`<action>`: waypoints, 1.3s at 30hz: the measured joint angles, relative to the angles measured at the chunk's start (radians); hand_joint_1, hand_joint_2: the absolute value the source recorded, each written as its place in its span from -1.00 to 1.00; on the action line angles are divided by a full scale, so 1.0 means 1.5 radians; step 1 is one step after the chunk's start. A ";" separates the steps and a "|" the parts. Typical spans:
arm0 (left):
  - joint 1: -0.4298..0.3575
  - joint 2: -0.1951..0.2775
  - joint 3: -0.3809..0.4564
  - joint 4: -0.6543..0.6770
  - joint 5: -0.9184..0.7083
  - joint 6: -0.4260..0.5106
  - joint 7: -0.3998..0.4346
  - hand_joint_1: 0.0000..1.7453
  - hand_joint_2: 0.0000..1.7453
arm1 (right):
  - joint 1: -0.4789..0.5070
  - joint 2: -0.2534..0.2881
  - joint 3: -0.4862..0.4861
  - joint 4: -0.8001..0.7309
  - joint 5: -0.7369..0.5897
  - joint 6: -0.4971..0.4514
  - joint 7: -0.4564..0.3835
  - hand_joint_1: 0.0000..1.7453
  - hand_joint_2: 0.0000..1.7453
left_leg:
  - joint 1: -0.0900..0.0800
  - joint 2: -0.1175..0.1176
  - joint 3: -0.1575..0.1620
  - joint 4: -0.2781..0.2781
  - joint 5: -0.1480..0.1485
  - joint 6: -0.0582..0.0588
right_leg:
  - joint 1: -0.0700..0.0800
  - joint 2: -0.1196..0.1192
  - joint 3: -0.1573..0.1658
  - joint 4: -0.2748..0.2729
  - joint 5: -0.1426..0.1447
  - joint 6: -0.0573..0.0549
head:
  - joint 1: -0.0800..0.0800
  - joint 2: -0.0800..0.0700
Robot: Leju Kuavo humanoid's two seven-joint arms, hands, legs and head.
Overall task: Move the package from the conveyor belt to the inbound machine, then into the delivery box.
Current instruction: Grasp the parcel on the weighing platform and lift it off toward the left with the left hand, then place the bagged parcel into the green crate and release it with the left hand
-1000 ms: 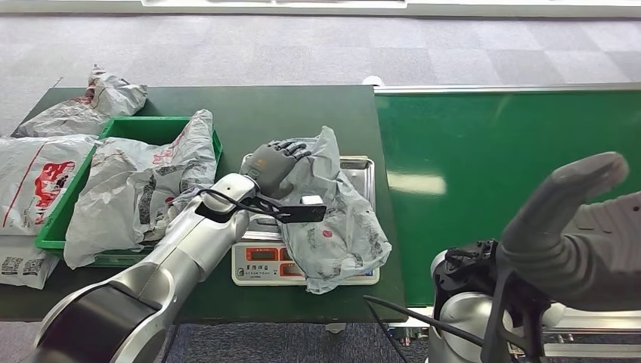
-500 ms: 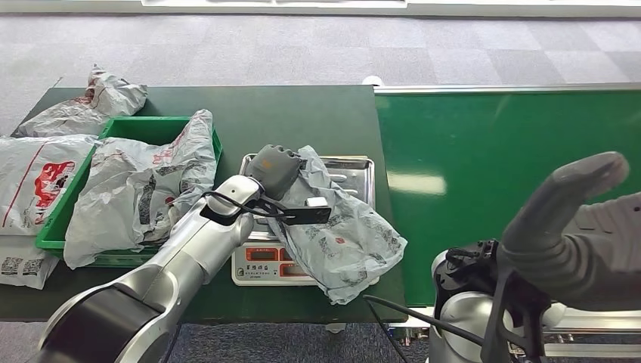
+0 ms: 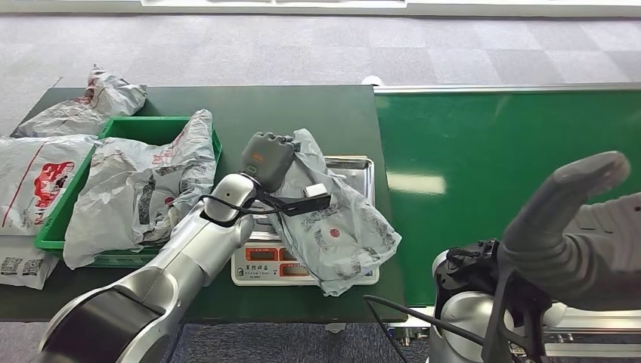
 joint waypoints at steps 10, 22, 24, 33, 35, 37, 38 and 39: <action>0.004 0.011 0.063 -0.093 0.030 0.110 0.008 1.00 1.00 | 0.000 0.000 -0.001 0.000 -0.001 0.000 0.000 -1.00 1.00 | 0.000 0.000 0.000 0.000 0.000 0.000 | 0.000 0.000 0.000 0.000 0.000 0.000 | 0.000 0.000; 0.046 0.029 0.350 -0.392 0.027 0.115 -0.084 1.00 1.00 | 0.000 0.000 -0.001 0.000 -0.002 0.000 0.000 -1.00 1.00 | 0.000 0.002 0.000 0.000 0.000 0.000 | 0.001 0.001 -0.001 0.000 0.000 -0.001 | 0.000 0.000; 0.047 0.029 0.398 -0.418 0.044 0.115 -0.124 1.00 1.00 | 0.000 0.000 -0.001 0.000 -0.001 0.000 0.000 -1.00 1.00 | 0.001 0.001 -0.001 0.000 0.000 0.000 | 0.001 0.001 -0.001 0.000 0.000 -0.001 | 0.000 0.000; -0.022 0.028 0.782 -0.447 0.135 0.115 -0.372 1.00 1.00 | 0.002 0.000 -0.005 -0.001 0.000 0.000 0.000 -1.00 1.00 | 0.001 0.003 0.000 0.000 0.000 -0.001 | 0.002 0.004 -0.001 0.000 0.000 -0.001 | 0.000 0.000; -0.029 0.030 0.836 -0.445 0.133 0.115 -0.379 1.00 1.00 | 0.003 0.000 -0.007 -0.002 0.000 0.000 0.000 -1.00 1.00 | 0.002 0.002 0.000 0.000 0.000 -0.001 | 0.002 0.003 -0.001 0.000 0.000 -0.002 | 0.000 0.000; -0.034 0.032 0.872 -0.443 0.128 0.115 -0.382 1.00 1.00 | 0.003 0.000 -0.009 -0.002 0.000 0.000 0.000 -1.00 1.00 | 0.002 0.001 0.000 0.000 0.000 -0.001 | 0.003 0.002 -0.001 0.000 0.000 -0.002 | 0.000 0.000; -0.037 0.032 0.886 -0.442 0.121 0.115 -0.383 0.85 1.00 | 0.003 0.000 -0.010 -0.002 0.000 0.000 0.000 -1.00 1.00 | 0.002 0.001 0.000 0.000 0.000 -0.001 | 0.002 0.002 -0.001 0.000 0.000 -0.002 | 0.000 0.000; -0.039 0.033 0.900 -0.441 0.108 0.115 -0.383 0.35 1.00 | 0.003 0.000 -0.011 -0.002 0.000 0.000 0.000 -1.00 1.00 | 0.002 0.001 0.000 0.000 0.000 -0.001 | 0.002 0.002 -0.001 0.000 0.000 -0.002 | 0.000 0.000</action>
